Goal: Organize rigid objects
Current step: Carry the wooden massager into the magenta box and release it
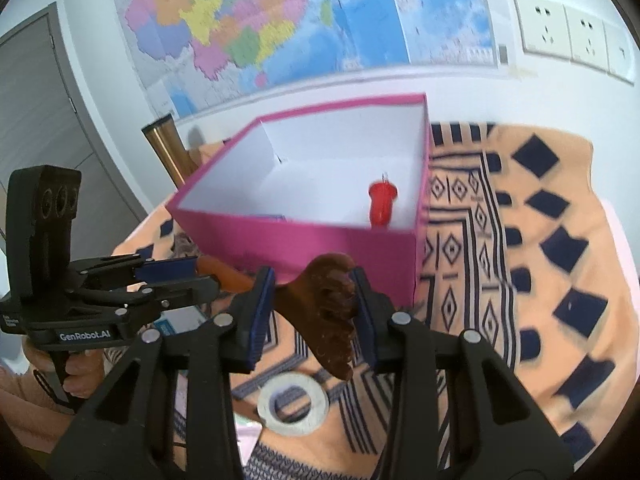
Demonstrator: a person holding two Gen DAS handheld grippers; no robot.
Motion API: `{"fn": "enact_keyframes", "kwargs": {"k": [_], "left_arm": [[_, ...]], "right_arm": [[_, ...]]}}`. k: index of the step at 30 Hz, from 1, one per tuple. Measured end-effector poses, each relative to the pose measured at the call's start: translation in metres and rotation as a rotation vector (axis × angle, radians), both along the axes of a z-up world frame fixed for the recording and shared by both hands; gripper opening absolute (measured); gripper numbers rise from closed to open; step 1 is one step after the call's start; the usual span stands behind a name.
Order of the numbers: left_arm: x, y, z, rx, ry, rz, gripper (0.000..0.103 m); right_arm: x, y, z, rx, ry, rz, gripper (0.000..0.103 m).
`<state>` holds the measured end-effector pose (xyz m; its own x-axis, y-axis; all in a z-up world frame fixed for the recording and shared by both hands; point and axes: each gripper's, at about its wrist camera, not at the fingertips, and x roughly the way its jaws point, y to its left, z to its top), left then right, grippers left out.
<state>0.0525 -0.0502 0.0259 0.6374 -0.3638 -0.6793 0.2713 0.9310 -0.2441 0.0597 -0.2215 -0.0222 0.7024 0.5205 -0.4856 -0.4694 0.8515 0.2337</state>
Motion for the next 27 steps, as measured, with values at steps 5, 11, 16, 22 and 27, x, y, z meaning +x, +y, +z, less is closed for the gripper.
{"fn": "enact_keyframes", "kwargs": {"k": [5, 11, 16, 22, 27], "left_arm": [[0.01, -0.004, 0.015, 0.014, -0.049, 0.013, 0.042], [0.02, -0.004, 0.026, 0.016, -0.08, 0.014, 0.042], [0.028, -0.006, 0.029, 0.021, -0.084, 0.011, 0.044], [0.036, -0.004, 0.028, 0.009, -0.076, 0.014, 0.044], [0.041, -0.003, 0.028, 0.014, -0.075, 0.016, 0.044]], "right_arm": [[0.009, 0.001, 0.021, 0.001, -0.047, 0.008, 0.04], [0.023, 0.0, 0.039, 0.007, -0.075, 0.014, 0.04], [0.034, 0.001, 0.042, 0.01, -0.065, 0.013, 0.04], [0.043, -0.002, 0.038, 0.029, -0.041, 0.018, 0.04], [0.05, -0.002, 0.038, 0.04, -0.03, 0.023, 0.04]]}}
